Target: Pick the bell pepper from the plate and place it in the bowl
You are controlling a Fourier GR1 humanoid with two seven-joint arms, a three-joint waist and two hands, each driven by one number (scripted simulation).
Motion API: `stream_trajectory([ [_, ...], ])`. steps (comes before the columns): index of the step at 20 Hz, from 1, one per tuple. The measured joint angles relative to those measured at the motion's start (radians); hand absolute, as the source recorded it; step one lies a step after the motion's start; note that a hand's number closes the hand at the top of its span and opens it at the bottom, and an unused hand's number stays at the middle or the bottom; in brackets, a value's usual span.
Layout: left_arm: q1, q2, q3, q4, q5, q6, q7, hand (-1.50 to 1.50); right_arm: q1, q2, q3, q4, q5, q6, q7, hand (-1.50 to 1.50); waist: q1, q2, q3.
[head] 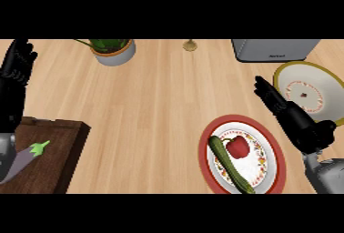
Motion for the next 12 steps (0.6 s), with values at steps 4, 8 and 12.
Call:
stream_trajectory([
  [4, 0.025, -0.065, -0.063, -0.019, 0.025, -0.051, -0.019, 0.0, 0.044, 0.027, -0.024, -0.047, 0.035, -0.032, -0.104, 1.5, -0.003, 0.011, -0.008],
  [8, 0.073, -0.138, -0.149, -0.011, 0.075, -0.12, -0.047, 0.0, 0.072, -0.029, -0.058, -0.063, 0.176, -0.11, -0.209, 1.5, -0.031, 0.015, -0.017],
  [12, 0.1, -0.206, -0.224, 0.006, 0.104, -0.184, -0.077, 0.0, 0.135, 0.072, -0.03, 0.022, 0.243, -0.19, -0.359, -1.5, -0.008, 0.022, -0.014],
])
